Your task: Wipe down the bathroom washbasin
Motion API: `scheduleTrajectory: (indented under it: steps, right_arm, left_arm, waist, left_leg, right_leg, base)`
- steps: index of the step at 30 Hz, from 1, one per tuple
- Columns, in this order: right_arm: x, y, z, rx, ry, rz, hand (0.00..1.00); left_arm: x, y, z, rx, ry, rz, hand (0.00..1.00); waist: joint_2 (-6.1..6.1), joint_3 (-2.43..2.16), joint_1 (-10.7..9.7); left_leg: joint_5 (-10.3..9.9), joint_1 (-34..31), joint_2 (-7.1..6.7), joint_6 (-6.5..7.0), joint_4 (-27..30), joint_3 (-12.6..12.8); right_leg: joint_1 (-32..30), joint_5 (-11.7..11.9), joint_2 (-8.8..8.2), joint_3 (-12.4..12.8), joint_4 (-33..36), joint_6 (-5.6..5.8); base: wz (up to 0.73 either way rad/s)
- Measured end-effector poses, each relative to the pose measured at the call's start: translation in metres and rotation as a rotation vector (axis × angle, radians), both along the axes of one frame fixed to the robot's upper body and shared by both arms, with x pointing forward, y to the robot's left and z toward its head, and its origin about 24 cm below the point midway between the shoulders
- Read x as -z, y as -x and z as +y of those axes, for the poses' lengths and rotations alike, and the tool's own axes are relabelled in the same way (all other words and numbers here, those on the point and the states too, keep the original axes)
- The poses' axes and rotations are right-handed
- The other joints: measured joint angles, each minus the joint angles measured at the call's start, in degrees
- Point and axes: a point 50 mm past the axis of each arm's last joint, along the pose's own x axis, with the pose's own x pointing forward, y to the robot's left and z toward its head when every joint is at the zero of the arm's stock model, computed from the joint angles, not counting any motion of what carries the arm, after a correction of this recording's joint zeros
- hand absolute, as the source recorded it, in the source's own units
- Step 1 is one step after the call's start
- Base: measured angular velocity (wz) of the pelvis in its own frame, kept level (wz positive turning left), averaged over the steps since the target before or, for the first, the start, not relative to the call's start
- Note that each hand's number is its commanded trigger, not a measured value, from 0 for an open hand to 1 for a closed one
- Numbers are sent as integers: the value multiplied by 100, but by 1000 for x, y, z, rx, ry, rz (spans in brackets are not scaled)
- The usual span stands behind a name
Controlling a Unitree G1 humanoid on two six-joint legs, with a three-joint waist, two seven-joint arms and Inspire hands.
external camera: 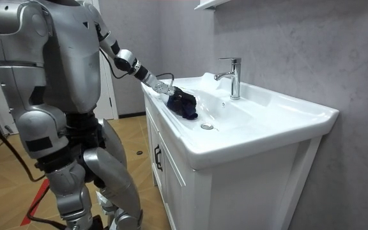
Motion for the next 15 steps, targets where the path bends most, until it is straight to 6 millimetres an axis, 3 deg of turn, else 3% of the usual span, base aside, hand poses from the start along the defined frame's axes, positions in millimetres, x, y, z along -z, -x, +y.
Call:
scheduleTrajectory:
  steps: [3, 15]
  right_arm:
    - [0, 1, 0, 10, 0, 6, 0]
    - [3, 8, 2, 31, 20, 42, 0]
  left_arm:
    - [0, 0, 1, 4, -21, 9, 100]
    - [3, 4, 2, 0, -20, 19, 100]
  waist:
    - [-64, 4, 3]
    - [-48, -11, 100]
  left_leg:
    - [0, 47, 10, -1, 10, -24]
    - [-52, 65, 76, -55, -19, -82]
  right_leg:
    - [68, 7, 2, -17, -17, 2]
    - [154, 101, 97, -45, -118, -17]
  base:
    - [0]
    - [-2]
